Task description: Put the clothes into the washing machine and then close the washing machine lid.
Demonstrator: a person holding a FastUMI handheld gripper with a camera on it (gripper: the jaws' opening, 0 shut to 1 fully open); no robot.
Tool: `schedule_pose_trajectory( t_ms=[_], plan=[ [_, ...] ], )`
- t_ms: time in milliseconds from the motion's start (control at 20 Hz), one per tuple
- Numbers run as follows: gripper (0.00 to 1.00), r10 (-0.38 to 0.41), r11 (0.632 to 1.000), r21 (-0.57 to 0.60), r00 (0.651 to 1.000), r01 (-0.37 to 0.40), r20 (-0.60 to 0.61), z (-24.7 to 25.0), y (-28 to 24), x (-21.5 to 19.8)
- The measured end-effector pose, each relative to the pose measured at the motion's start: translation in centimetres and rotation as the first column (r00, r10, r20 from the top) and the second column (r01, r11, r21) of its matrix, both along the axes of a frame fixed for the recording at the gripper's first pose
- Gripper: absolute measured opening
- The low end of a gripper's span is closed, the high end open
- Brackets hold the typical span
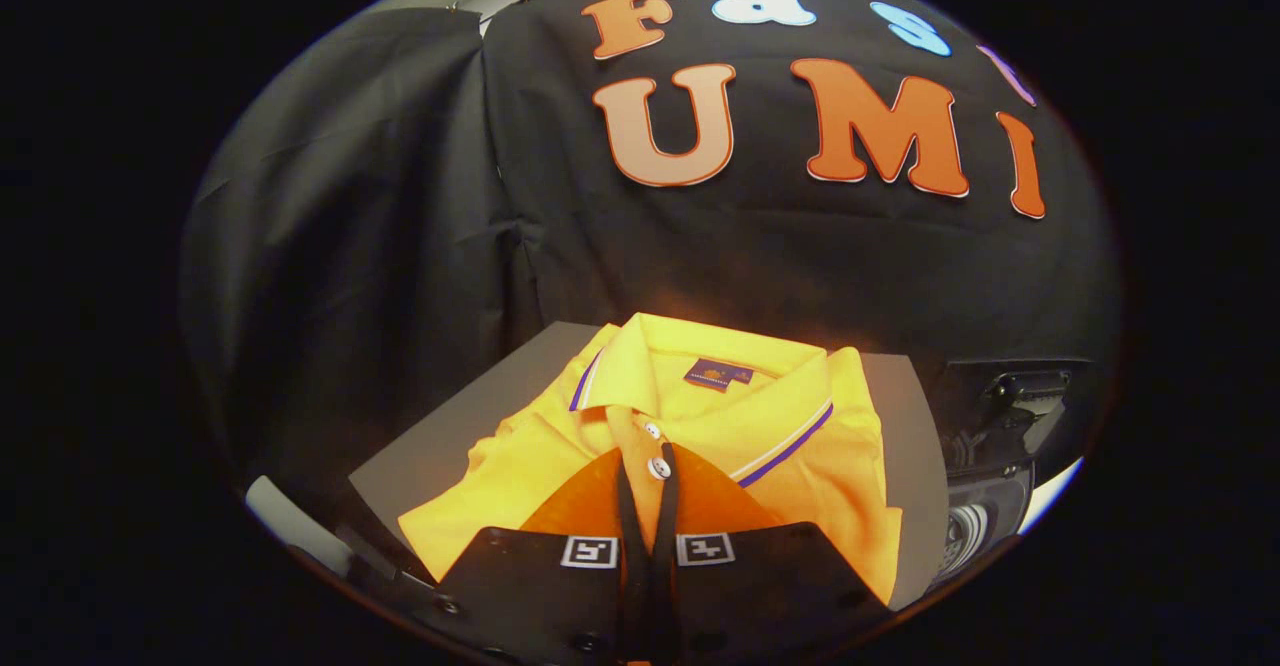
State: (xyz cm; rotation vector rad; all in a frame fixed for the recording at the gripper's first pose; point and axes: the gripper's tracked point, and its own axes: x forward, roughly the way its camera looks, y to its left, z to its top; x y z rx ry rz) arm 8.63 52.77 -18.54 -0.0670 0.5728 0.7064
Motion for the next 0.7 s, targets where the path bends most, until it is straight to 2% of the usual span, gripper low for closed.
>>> schedule_pose_trajectory(
  t_ms=[450,700],
  plan=[
    [0.07,-0.058,0.983,0.179,0.989,0.033,0.133,11.0,-2.9,-0.1],
    [0.07,-0.112,0.965,0.256,0.969,0.054,0.218,17.2,-6.0,-1.1]
  ],
)
